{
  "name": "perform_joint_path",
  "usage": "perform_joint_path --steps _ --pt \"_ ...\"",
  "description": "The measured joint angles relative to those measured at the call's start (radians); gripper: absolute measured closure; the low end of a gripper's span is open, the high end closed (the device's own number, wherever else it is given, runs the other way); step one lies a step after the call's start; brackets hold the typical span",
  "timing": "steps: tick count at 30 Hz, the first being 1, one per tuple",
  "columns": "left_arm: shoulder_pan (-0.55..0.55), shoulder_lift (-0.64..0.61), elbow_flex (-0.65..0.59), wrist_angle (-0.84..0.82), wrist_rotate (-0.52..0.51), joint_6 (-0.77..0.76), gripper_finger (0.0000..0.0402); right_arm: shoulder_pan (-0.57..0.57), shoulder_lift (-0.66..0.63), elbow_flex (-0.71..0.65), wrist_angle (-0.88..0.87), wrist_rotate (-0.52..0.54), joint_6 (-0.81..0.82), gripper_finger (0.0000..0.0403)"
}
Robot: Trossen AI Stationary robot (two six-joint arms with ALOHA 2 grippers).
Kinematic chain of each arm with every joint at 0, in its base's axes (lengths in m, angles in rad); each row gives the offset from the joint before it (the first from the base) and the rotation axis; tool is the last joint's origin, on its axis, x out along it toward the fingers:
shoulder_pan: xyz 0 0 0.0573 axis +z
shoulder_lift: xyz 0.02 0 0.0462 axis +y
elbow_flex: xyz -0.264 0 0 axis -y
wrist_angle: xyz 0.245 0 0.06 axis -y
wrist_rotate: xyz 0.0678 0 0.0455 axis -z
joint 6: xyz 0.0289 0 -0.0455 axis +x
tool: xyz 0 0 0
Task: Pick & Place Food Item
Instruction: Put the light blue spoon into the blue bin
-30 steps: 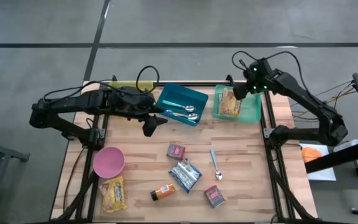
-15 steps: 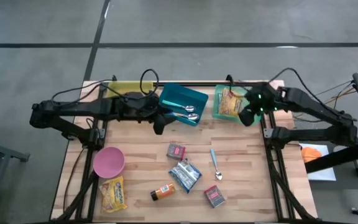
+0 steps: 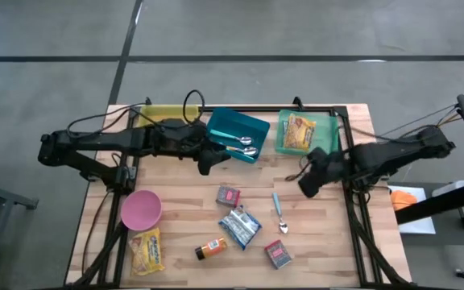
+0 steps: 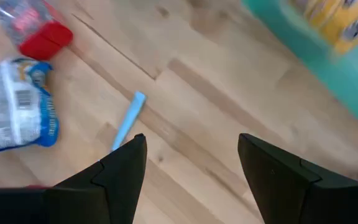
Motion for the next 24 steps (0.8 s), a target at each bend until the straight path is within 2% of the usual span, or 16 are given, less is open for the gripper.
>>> perform_joint_path --steps 5,7,14,24 --pt "0.010 -0.009 0.023 -0.067 0.145 0.108 0.0138 0.014 0.158 0.033 0.069 0.001 0.116 0.0154" --pt "0.009 -0.029 0.019 -0.126 0.173 0.149 0.0138 0.013 0.223 0.062 0.076 0.003 0.157 0.0154" --pt "0.016 -0.103 0.014 -0.330 0.174 0.289 0.0138 0.009 0.419 0.204 0.070 -0.026 0.244 0.0154" --pt "0.021 -0.143 0.014 -0.364 0.173 0.342 0.0138 0.027 0.639 0.338 0.065 -0.131 0.209 0.0154"
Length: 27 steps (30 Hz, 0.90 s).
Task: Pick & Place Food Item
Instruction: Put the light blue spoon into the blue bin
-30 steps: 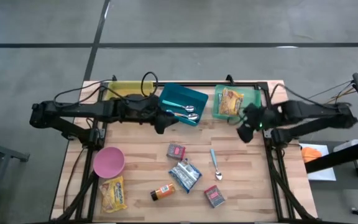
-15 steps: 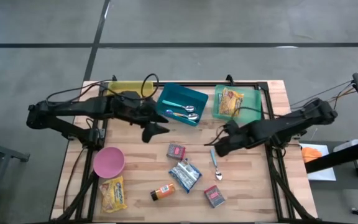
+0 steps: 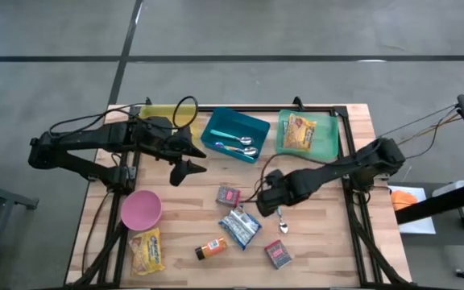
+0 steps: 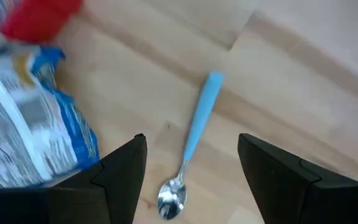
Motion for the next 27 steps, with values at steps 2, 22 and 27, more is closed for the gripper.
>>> perform_joint_path --steps 2,22,27 --pt "0.000 0.000 0.000 -0.012 -0.003 0.001 0.0138 0.012 0.027 -0.001 -0.005 -0.020 0.001 0.0154" --pt "0.002 0.002 0.000 -0.018 -0.003 0.030 0.0138 0.019 0.080 -0.170 0.192 -0.063 0.033 0.0248" --pt "0.002 0.002 0.000 -0.018 0.000 0.028 0.0138 0.019 0.078 -0.192 0.222 -0.083 0.028 0.0258"
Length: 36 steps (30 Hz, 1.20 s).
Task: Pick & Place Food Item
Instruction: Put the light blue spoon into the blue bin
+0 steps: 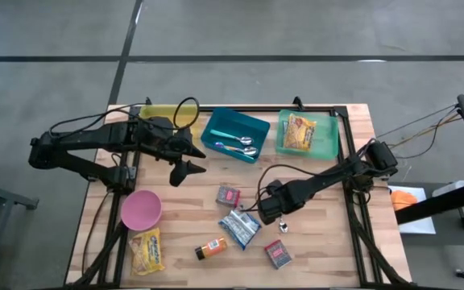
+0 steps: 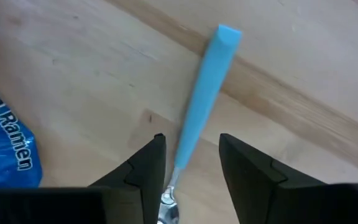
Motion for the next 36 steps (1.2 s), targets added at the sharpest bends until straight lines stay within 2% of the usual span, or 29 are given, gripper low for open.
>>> perform_joint_path --steps 14,17,23,28,36 --pt "0.000 0.000 0.000 0.000 0.000 -0.002 0.0138 0.000 -0.006 -0.123 0.165 -0.022 0.026 0.0261" --pt "0.000 0.000 0.000 0.000 0.000 -0.002 0.0138 0.000 -0.006 -0.129 0.168 -0.022 0.026 0.0282" --pt "0.002 0.000 0.000 0.000 0.000 -0.002 0.0138 0.000 -0.006 -0.130 0.162 -0.019 -0.006 0.0376" --pt "0.004 0.000 0.000 0.000 0.000 -0.002 0.0138 0.000 -0.005 -0.134 0.170 -0.019 -0.016 0.0378" --pt "0.005 0.000 0.000 0.000 0.001 -0.003 0.0138 0.000 -0.047 -0.103 0.184 -0.012 -0.181 0.0378"
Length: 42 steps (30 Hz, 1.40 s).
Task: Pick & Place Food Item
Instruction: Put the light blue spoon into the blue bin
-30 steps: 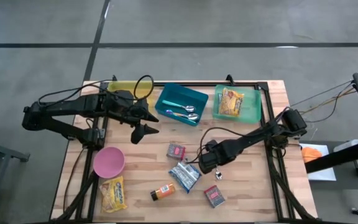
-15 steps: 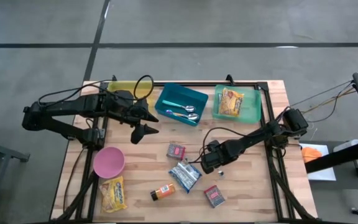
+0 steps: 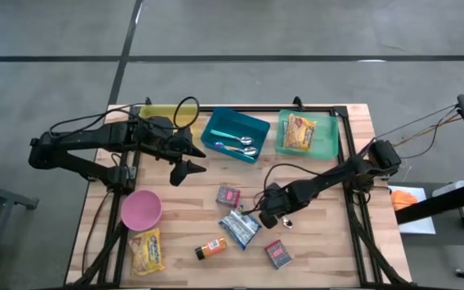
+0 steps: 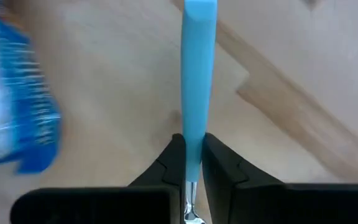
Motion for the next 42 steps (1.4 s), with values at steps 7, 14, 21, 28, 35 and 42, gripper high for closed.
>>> perform_joint_path --steps 7,14,21,28,35,42 --pt "0.008 0.002 0.000 0.000 0.001 -0.098 0.0138 0.000 -0.087 0.013 -0.003 0.090 -0.162 0.0379" --pt "0.066 0.071 -0.001 0.009 0.066 -0.432 0.0138 0.002 -0.188 0.067 -0.004 0.226 -0.433 0.0379" --pt "0.085 0.205 -0.001 0.097 0.157 -0.480 0.0138 -0.020 -0.235 0.164 -0.060 0.329 -0.610 0.0379" --pt "0.126 0.221 0.002 0.200 0.200 -0.491 0.0138 -0.109 -0.238 0.242 -0.186 0.361 -0.619 0.0379" --pt "0.132 0.108 0.002 0.214 0.162 -0.370 0.0138 -0.325 -0.255 0.273 -0.093 0.250 -0.741 0.0379" --pt "0.123 0.038 0.000 0.141 0.113 -0.350 0.0138 -0.564 -0.231 0.274 0.120 0.067 -0.861 0.0379"
